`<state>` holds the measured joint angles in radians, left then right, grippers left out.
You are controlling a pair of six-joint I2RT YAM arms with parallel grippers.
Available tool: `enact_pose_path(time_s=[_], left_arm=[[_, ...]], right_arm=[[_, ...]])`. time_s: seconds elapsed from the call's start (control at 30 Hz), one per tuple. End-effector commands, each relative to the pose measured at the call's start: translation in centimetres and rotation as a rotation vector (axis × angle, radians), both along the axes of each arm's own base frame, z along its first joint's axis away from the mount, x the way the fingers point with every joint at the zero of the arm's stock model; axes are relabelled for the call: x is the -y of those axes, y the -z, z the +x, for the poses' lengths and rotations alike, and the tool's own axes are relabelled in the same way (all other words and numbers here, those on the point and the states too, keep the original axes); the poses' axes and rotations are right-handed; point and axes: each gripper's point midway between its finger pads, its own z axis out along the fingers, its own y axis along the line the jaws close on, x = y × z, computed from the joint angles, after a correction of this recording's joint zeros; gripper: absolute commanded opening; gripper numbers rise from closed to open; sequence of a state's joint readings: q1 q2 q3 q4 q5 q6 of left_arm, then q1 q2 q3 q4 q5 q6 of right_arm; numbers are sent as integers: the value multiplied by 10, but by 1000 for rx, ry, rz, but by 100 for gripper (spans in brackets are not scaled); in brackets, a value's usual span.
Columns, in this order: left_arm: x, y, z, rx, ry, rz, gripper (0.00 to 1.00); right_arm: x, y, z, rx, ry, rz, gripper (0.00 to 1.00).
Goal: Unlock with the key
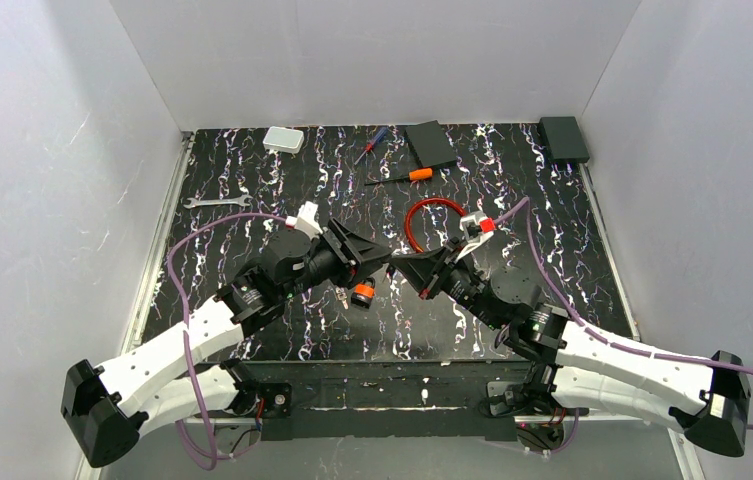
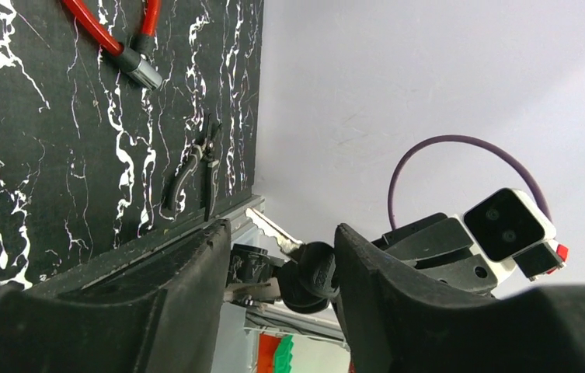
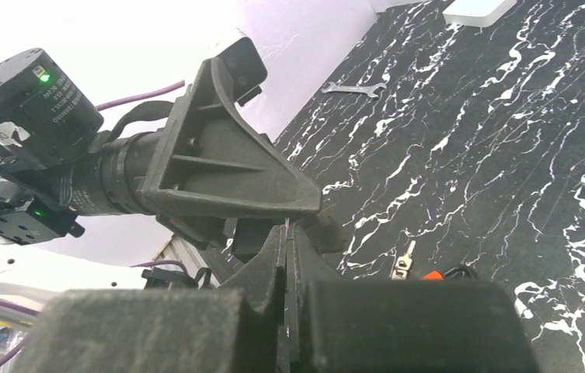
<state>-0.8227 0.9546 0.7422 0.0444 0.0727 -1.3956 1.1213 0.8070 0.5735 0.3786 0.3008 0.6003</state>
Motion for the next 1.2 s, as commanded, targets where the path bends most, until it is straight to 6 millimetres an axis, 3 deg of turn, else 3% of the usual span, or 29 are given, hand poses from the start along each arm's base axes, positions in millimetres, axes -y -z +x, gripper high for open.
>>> enact_pose_path(time_s=[0.0,0.13,0.3,0.4,0.5,0.77,0.8,0.97,1.03,1.17], left_arm=[[-4,-16,10,39,-67,-30,48],[-6,-18,15,41,-99,-38,45],[-5,-19,16,34,-101,-42,30],[-5,-22,16,39,-103,-47,18],[-5,-23,16,44,-102,-47,1],[-8,-27,12,101,-77,-10,0],[-10,-29,11,123,-71,0,0],[-19,-39,4,250,-29,68,0],[-19,-49,-3,340,20,80,0],[-13,-63,-17,442,130,98,0]], right_arm=[[-2,-22,-5,32,-28,88,1],[-4,-18,-8,27,-45,86,1],[-5,-15,-11,26,-63,89,1],[-6,-12,-12,25,-69,84,1],[-6,-8,-12,19,-72,79,1],[-8,0,-19,23,-114,7,1],[-8,1,-20,25,-119,-17,6],[0,1,-31,51,-168,-122,60],[0,-5,-44,77,-238,-126,69],[-9,-10,-72,113,-405,-105,70]])
